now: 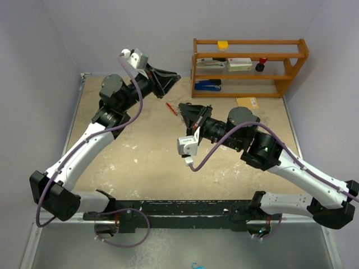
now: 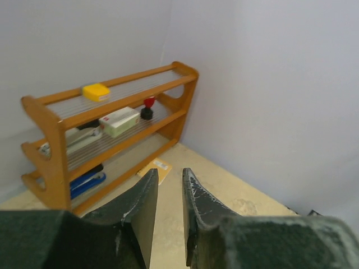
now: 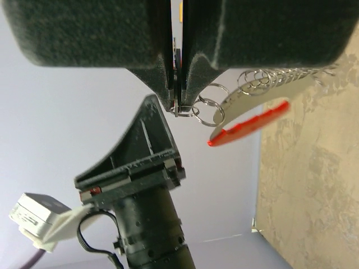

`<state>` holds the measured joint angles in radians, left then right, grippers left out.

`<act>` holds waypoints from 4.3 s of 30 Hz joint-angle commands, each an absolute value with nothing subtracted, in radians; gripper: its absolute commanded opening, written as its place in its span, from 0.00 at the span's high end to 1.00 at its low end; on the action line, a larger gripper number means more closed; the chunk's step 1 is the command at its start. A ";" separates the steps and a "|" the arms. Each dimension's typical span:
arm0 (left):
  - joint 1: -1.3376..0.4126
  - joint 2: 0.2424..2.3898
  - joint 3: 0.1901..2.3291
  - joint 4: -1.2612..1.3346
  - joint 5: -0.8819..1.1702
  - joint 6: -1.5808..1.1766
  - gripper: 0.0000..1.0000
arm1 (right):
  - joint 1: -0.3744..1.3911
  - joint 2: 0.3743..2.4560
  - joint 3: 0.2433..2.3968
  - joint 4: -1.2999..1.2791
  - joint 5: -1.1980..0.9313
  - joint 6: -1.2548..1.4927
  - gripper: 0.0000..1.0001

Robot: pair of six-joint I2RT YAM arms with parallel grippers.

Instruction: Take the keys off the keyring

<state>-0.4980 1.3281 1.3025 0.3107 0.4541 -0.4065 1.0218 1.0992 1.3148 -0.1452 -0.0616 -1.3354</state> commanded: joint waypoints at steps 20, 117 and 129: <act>-0.356 1.266 1.131 0.380 0.321 -0.458 0.79 | 0.884 1.373 1.795 -0.304 -0.155 -1.136 0.99; -0.785 1.362 0.839 1.218 -0.292 0.260 0.26 | 0.639 1.502 1.854 -0.303 -0.436 -0.584 0.90; -0.787 1.383 0.817 1.344 -0.200 0.303 0.32 | 0.661 1.492 1.834 -0.305 -0.413 -0.603 0.90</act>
<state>-0.7815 1.3838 0.8272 1.2411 -0.2382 0.2729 0.6495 1.5063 1.8259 -0.3473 -0.4351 -0.5865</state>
